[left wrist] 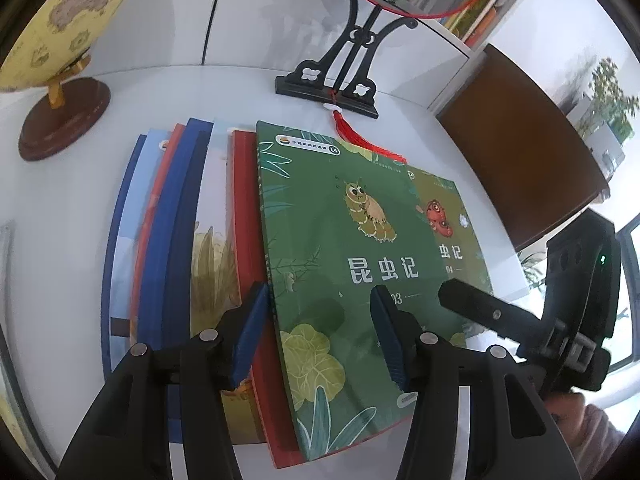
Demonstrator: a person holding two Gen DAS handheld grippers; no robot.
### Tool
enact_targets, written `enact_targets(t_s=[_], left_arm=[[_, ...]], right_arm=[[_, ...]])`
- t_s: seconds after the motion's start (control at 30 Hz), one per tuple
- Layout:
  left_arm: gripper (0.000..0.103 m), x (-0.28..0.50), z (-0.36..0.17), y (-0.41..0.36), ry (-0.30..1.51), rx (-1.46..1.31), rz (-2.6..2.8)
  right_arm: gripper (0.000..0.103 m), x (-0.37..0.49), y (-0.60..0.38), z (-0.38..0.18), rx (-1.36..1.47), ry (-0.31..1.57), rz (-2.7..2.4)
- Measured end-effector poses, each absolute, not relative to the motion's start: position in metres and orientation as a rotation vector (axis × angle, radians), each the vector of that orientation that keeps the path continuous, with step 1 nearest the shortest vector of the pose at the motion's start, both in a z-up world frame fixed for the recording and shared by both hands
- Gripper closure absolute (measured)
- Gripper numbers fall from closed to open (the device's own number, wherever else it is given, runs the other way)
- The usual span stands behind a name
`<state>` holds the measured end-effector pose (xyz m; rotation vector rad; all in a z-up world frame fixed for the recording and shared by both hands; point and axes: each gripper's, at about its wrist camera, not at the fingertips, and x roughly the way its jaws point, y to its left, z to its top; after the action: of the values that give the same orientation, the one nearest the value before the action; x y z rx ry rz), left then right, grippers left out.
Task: Organize books
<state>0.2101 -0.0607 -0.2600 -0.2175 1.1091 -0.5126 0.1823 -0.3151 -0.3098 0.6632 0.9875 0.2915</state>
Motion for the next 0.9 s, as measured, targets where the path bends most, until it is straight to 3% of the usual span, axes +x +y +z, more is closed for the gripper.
enact_targets(t_s=[0.13,0.37,0.4,0.47,0.5,0.53,0.63,0.8,0.9], left_arm=[[0.053,0.212,-0.261,-0.057,1.120,-0.265,-0.513],[0.052,0.224,-0.270,-0.047,1.176,-0.512,-0.583],[0.052,0.224,-0.268,-0.050,1.174,-0.495,-0.585],[0.053,0.223,-0.267,-0.058,1.172,-0.469,-0.597],[0.055,0.223,-0.267,-0.061,1.177,-0.471,-0.602],[0.066,0.222,-0.267,-0.065,1.188,-0.462,-0.603],[0.077,0.218,-0.262,-0.078,1.170,-0.326,-0.552],[0.077,0.221,-0.258,-0.088,1.206,-0.192,-0.522],[0.081,0.218,-0.258,-0.092,1.193,-0.115,-0.508]], right_arm=[[0.003,0.184,-0.316,-0.311,0.682,0.984,0.311],[0.003,0.190,-0.315,-0.312,0.716,1.006,0.336],[0.006,0.190,-0.314,-0.311,0.707,1.011,0.325],[0.027,0.189,-0.312,-0.311,0.680,1.015,0.293],[0.051,0.188,-0.313,-0.312,0.672,1.019,0.276],[0.063,0.187,-0.318,-0.318,0.704,1.035,0.267],[0.075,0.181,-0.337,-0.327,0.826,1.018,0.260],[0.077,0.177,-0.344,-0.310,0.826,0.948,0.307],[0.076,0.177,-0.348,-0.307,0.907,0.896,0.381]])
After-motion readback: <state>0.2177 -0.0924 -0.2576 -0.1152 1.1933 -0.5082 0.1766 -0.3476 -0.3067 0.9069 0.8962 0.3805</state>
